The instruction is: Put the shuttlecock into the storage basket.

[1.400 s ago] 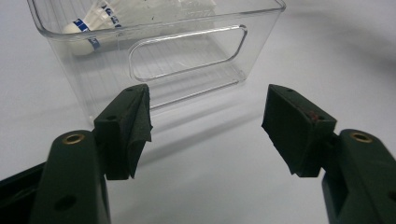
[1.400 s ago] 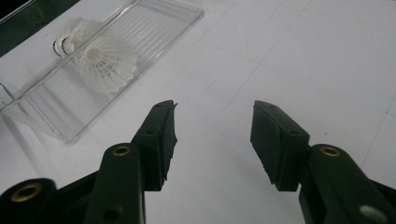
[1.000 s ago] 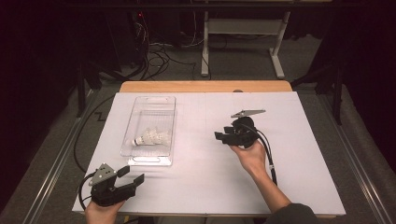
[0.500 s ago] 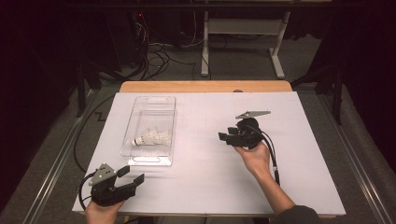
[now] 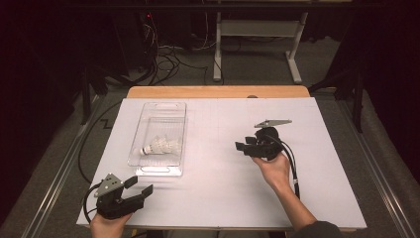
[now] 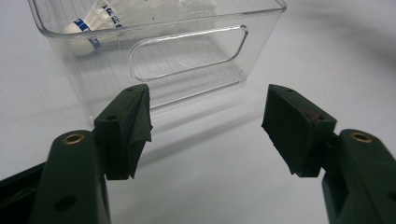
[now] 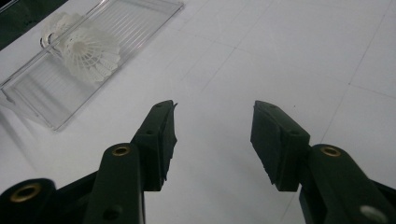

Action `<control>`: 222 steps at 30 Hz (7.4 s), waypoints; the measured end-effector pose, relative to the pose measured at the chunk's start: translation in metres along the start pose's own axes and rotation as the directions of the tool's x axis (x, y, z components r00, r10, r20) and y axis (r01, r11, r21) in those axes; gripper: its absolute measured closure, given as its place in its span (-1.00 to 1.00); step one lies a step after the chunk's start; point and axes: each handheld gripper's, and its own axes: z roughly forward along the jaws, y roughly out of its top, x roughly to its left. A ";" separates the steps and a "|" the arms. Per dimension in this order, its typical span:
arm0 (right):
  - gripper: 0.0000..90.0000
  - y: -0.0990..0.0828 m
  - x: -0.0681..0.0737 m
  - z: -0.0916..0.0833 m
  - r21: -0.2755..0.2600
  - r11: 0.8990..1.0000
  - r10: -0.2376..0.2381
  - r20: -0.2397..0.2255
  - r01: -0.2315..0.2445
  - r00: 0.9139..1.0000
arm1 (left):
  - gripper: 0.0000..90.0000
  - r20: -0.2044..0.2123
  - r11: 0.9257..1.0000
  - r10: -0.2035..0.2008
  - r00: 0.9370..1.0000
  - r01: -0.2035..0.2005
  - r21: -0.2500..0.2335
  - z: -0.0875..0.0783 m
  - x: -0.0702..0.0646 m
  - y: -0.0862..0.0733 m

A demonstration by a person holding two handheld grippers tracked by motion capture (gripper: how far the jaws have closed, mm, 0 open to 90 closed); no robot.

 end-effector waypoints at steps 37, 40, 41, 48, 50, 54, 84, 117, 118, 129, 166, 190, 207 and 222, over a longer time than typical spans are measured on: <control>0.12 -0.012 -0.010 -0.013 -0.016 1.000 0.019 0.012 -0.019 1.000 | -0.26 0.002 1.000 0.005 1.000 -0.005 -0.002 0.000 0.000 0.000; 0.12 -0.013 -0.011 -0.015 -0.018 1.000 0.023 0.015 -0.023 1.000 | -0.26 0.002 1.000 0.004 1.000 -0.004 -0.002 0.000 0.000 0.000; 0.12 -0.013 -0.012 -0.015 -0.019 1.000 0.024 0.014 -0.023 1.000 | -0.26 0.003 1.000 0.004 1.000 -0.004 -0.002 0.000 0.000 0.000; 0.12 -0.016 -0.014 -0.020 -0.023 0.999 0.028 0.018 -0.028 0.999 | -0.26 0.002 1.000 0.004 1.000 -0.004 -0.001 0.000 0.000 0.000; 0.12 -0.017 -0.015 -0.020 -0.023 0.999 0.031 0.020 -0.030 0.999 | -0.26 0.003 1.000 0.004 1.000 -0.004 -0.002 0.000 0.000 0.000; 0.12 -0.019 -0.018 -0.023 -0.026 0.999 0.034 0.022 -0.033 0.999 | -0.26 0.002 1.000 0.003 1.000 -0.003 -0.002 0.000 0.000 0.000; 0.11 -0.039 -0.031 -0.039 -0.037 0.997 0.068 0.045 -0.066 0.997 | -0.26 0.001 1.000 0.002 1.000 -0.002 -0.003 0.000 0.000 0.000; 0.08 -0.065 -0.050 -0.069 -0.080 0.990 0.124 0.066 -0.119 0.990 | -0.26 0.010 1.000 -0.011 1.000 0.012 -0.002 0.001 0.001 0.000; 0.08 -0.066 -0.050 -0.070 -0.079 0.989 0.128 0.068 -0.123 0.989 | -0.26 0.010 1.000 -0.012 1.000 0.012 -0.002 0.001 0.001 0.000; 0.05 -0.080 -0.053 -0.080 -0.094 0.986 0.144 0.075 -0.137 0.987 | -0.26 0.010 1.000 -0.012 1.000 0.012 -0.003 0.001 0.001 0.000; -0.01 -0.122 -0.049 -0.099 -0.110 0.987 0.133 0.123 -0.120 0.983 | -0.26 0.015 1.000 -0.016 1.000 0.016 -0.011 0.000 0.001 0.000; -0.06 -0.146 -0.048 -0.111 -0.177 0.975 0.157 0.144 -0.131 0.977 | -0.26 0.018 1.000 -0.012 1.000 0.012 -0.021 -0.002 0.000 0.000; -0.12 -0.150 -0.048 -0.114 -0.217 0.971 0.136 0.165 -0.099 0.977 | -0.26 0.017 0.999 -0.019 1.000 0.019 -0.026 -0.003 0.001 -0.001; -0.17 -0.155 -0.050 -0.114 -0.224 0.967 0.156 0.164 -0.118 0.974 | -0.26 0.015 0.999 -0.025 1.000 0.026 -0.026 -0.003 0.001 -0.002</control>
